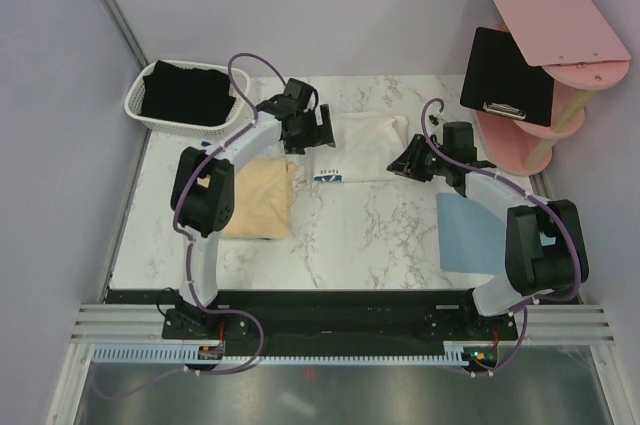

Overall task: Fold and stack the t-shirts
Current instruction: Put the neatly folded tshirt into the corner of the board with the left arm

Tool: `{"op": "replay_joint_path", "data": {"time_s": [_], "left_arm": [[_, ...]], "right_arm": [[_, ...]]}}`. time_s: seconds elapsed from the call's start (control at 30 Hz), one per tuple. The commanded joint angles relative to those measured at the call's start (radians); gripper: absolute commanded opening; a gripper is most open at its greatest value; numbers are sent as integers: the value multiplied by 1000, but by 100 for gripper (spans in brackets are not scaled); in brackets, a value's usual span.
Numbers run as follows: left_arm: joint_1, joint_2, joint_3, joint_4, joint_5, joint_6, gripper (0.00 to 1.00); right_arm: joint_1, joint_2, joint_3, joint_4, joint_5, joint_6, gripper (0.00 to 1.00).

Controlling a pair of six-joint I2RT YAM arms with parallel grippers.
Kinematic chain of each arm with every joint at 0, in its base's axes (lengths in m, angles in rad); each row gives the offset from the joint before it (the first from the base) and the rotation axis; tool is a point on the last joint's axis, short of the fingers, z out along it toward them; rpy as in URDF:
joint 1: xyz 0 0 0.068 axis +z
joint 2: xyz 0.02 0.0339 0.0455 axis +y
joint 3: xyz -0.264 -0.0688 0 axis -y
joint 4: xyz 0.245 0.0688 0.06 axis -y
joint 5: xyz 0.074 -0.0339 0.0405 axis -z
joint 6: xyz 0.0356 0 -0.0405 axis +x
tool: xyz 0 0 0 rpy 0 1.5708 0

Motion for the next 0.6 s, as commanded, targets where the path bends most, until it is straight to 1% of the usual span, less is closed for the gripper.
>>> {"op": "replay_joint_path", "data": {"time_s": [0.0, 0.1, 0.2, 0.33, 0.4, 0.57], "left_arm": [[23, 65, 88, 20, 42, -16, 96], [26, 102, 106, 12, 43, -16, 98], [28, 141, 129, 9, 85, -14, 99], [30, 231, 178, -3, 128, -27, 99], [28, 250, 183, -9, 125, -34, 99], [26, 262, 157, -14, 54, -36, 100]], "right_arm": [[-9, -40, -14, 19, -17, -26, 40], [-14, -40, -18, 19, -19, -26, 41], [-17, -40, -23, 19, -24, -29, 40], [-26, -45, -23, 19, -31, -27, 41], [-31, -48, -23, 19, -34, -27, 41], [-46, -49, -23, 19, -51, -27, 41]]}}
